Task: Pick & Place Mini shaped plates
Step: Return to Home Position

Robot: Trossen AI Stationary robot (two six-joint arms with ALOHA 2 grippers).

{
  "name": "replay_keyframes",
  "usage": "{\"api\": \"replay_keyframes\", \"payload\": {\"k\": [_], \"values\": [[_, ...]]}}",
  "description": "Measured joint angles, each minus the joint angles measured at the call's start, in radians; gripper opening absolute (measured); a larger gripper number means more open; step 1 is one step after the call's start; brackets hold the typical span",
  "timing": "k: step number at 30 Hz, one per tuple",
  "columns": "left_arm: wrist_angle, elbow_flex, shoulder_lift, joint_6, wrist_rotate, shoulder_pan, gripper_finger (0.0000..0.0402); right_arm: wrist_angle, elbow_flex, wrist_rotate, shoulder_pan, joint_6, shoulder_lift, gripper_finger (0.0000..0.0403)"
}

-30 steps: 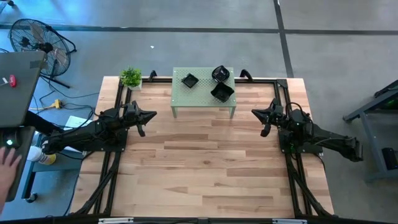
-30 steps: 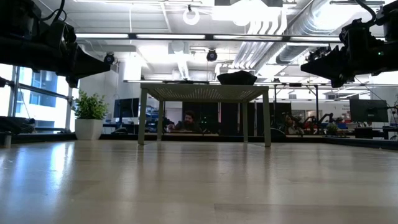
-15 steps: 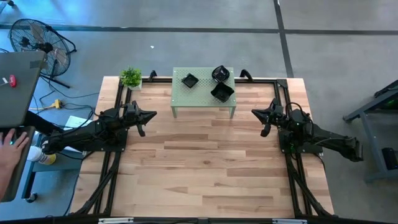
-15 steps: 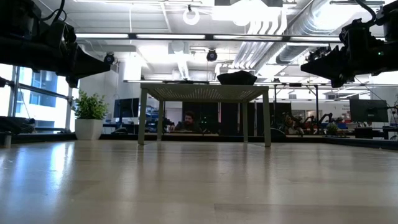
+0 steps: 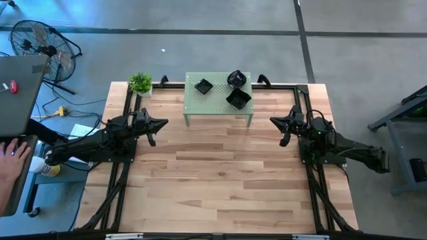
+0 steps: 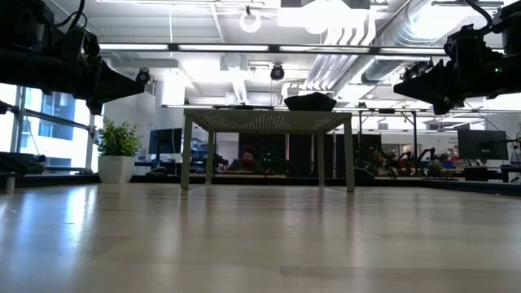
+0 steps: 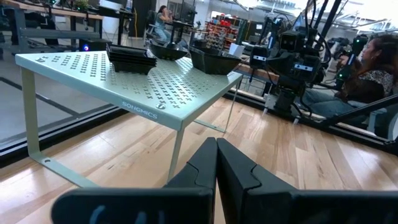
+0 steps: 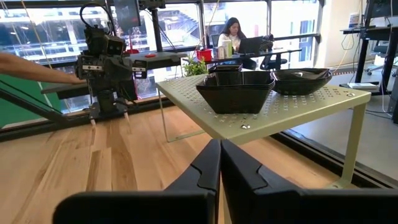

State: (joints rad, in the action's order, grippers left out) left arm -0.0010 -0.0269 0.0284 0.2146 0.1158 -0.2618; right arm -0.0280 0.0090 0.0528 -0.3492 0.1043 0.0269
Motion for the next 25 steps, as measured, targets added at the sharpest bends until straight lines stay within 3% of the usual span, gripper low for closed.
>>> {"api": "replay_keyframes", "payload": {"k": [25], "values": [[0.000,0.000,0.000,0.000,0.000,0.000,0.0001,0.000,0.000,0.000,0.000,0.000,0.000,0.0007]]}}
